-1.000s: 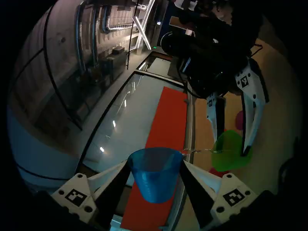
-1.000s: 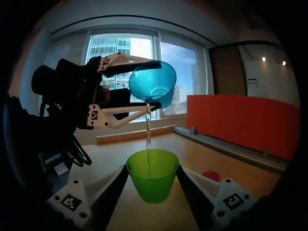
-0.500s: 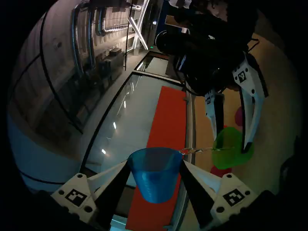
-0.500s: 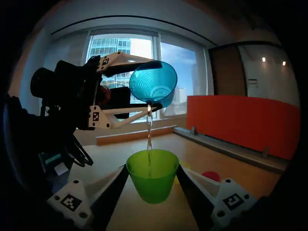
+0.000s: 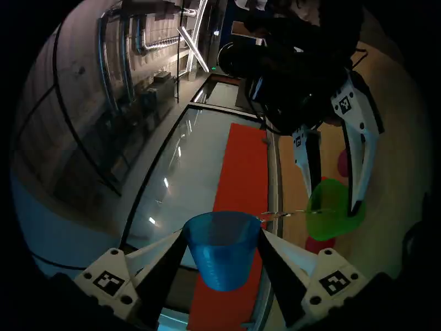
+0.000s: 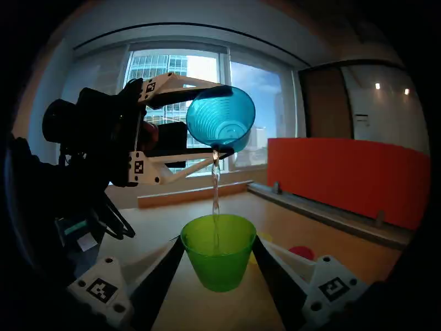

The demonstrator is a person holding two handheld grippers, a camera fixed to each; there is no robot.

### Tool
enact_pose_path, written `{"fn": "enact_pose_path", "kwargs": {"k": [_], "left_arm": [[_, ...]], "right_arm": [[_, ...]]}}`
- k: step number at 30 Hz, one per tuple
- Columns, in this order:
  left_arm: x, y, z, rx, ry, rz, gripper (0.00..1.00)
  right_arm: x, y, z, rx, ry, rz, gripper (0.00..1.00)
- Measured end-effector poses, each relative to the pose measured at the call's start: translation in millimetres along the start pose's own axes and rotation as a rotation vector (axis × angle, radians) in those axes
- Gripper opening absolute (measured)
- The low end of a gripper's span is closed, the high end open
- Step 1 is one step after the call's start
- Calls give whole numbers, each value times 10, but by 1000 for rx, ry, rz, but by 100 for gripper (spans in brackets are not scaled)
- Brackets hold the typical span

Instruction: Pour water

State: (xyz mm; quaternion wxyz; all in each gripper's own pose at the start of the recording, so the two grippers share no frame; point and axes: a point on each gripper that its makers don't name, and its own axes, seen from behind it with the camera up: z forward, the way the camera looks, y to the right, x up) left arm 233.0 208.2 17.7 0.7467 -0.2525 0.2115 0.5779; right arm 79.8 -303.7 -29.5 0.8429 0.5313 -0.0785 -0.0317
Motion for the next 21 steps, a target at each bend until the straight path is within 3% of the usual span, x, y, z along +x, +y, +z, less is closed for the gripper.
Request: {"fn": "enact_pose_path", "kwargs": {"k": [11, 21], "left_arm": [[22, 34, 38, 3, 0, 35, 87], [28, -39, 57, 10, -1, 76, 86]], "right_arm": [[5, 17, -17, -2, 2, 0, 91], [14, 12, -24, -1, 5, -1, 91]]}}
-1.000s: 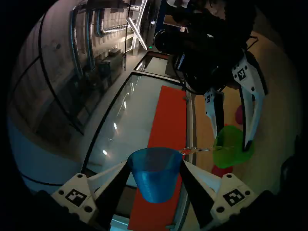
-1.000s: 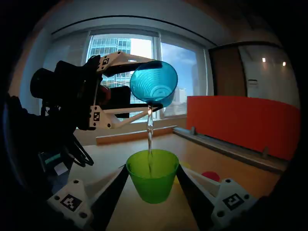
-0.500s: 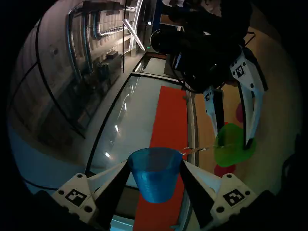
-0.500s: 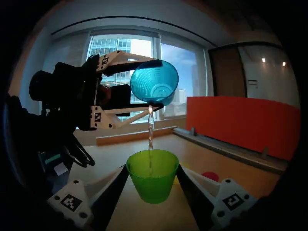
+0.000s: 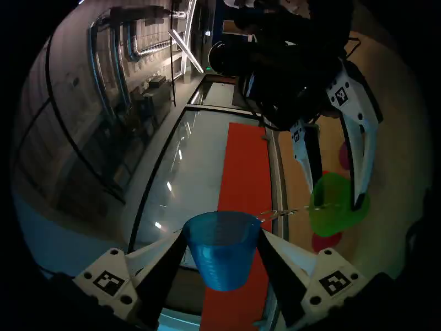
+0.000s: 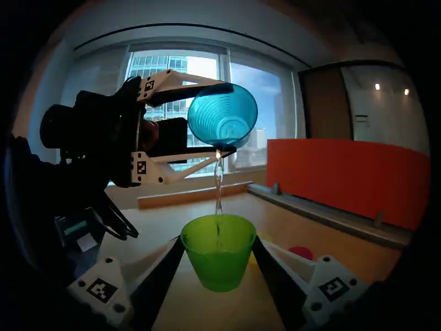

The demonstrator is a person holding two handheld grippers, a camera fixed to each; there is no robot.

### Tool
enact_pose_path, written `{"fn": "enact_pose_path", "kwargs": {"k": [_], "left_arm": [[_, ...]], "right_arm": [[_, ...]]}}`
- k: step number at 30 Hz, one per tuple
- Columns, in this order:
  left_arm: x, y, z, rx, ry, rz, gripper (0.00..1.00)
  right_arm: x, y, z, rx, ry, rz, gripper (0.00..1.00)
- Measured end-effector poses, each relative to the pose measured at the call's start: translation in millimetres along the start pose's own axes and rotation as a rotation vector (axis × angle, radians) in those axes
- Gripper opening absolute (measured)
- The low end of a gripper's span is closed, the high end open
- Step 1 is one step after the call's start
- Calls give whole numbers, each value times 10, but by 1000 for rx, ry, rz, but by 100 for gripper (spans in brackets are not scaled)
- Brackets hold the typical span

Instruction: Pour water

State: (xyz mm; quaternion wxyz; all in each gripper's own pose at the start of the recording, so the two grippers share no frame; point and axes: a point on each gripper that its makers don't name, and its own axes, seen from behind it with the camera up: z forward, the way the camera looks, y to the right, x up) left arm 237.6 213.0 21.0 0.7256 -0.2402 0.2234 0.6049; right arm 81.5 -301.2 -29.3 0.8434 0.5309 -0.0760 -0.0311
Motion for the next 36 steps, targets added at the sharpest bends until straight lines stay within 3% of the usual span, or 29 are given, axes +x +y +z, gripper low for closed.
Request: {"fn": "enact_pose_path", "kwargs": {"k": [9, 36], "left_arm": [[23, -55, 2, 4, 2, 33, 86], [105, -11, -47, 5, -6, 179, 86]], "right_arm": [[15, 6, -3, -2, 3, -4, 91], [27, 6, -11, -3, 9, -7, 91]]}}
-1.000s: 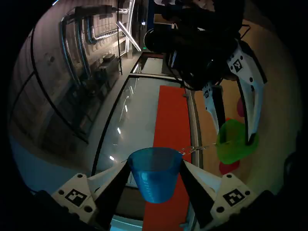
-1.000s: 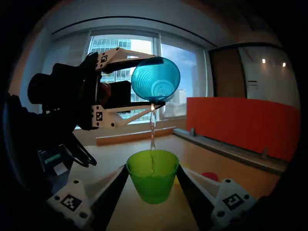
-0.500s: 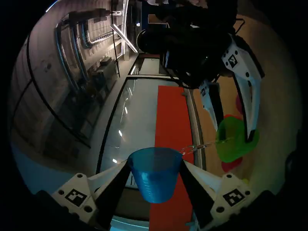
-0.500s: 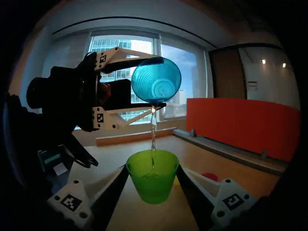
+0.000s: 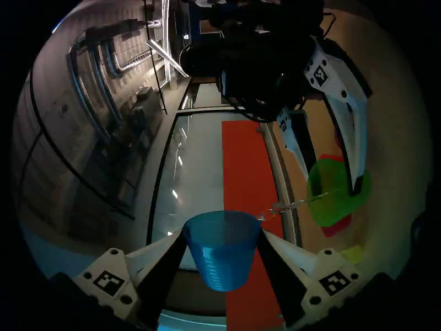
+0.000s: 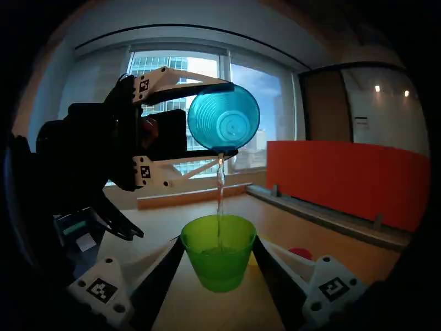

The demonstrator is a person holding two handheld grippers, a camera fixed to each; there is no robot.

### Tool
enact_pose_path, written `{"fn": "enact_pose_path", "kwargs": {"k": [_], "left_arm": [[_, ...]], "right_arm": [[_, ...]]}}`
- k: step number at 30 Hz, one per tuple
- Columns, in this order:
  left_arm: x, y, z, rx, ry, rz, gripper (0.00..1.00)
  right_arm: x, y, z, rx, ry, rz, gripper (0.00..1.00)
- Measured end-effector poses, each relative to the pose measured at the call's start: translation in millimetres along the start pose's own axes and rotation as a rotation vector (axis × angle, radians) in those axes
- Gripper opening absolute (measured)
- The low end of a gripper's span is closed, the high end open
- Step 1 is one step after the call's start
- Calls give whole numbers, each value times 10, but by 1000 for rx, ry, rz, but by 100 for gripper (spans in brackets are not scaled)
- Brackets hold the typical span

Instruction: Pour water

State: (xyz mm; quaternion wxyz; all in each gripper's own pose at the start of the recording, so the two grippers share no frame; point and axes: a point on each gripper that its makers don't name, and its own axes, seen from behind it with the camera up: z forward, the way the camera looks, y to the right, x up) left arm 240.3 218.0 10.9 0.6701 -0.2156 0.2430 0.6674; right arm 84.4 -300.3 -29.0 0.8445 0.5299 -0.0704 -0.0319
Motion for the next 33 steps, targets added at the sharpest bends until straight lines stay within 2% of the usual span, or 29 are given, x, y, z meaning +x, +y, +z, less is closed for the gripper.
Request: {"fn": "enact_pose_path", "kwargs": {"k": [14, 33], "left_arm": [[25, -52, 26, 10, 3, 64, 86], [18, -105, 48, 16, 4, 63, 86]], "right_arm": [[30, -3, 1, -3, 3, -4, 91], [18, 15, 8, -5, 6, 0, 91]]}}
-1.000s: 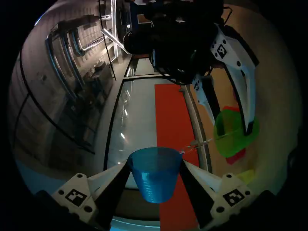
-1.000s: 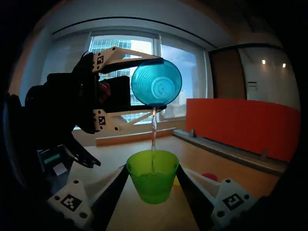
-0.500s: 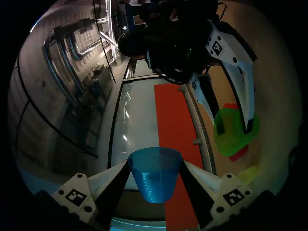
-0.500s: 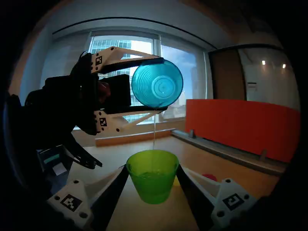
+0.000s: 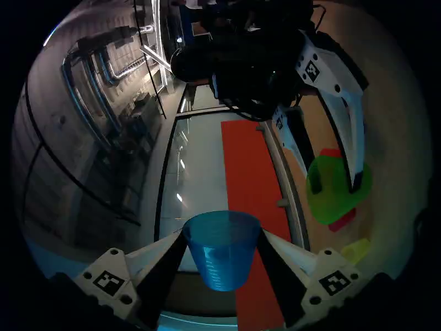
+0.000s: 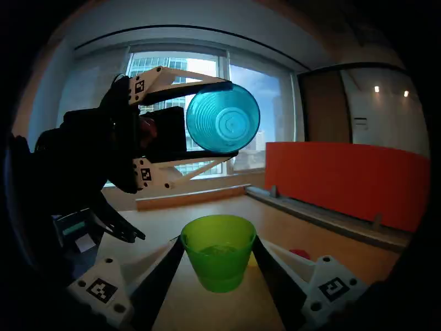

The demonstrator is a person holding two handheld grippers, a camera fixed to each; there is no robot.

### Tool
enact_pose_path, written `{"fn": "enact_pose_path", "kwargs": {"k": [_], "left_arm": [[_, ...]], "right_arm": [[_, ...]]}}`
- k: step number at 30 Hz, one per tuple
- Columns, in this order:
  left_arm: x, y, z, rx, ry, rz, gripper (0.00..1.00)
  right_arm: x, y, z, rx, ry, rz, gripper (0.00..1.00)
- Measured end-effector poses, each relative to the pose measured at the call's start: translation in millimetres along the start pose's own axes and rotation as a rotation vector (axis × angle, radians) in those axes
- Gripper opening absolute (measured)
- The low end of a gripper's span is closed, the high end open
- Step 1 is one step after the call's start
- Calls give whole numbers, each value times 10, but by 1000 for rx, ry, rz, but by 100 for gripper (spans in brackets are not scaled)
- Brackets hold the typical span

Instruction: Pour water

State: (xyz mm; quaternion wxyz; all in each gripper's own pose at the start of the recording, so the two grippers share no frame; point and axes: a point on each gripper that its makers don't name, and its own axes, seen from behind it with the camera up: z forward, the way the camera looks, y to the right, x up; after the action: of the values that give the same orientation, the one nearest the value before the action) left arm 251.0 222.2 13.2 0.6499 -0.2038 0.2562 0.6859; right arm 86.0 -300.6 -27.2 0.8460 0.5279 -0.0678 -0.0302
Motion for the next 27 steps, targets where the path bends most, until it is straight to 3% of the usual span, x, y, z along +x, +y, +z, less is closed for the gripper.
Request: {"fn": "enact_pose_path", "kwargs": {"k": [15, 18, 27], "left_arm": [[-21, 11, -14, 9, -2, -63, 86], [-45, 26, -14, 9, -2, -101, 86], [-81, 53, -12, 9, 1, -280, 86]], "right_arm": [[12, 9, -1, -5, 0, -2, 91], [17, 15, -1, -7, 1, -4, 91], [35, 32, -4, -14, 8, -2, 91]]}}
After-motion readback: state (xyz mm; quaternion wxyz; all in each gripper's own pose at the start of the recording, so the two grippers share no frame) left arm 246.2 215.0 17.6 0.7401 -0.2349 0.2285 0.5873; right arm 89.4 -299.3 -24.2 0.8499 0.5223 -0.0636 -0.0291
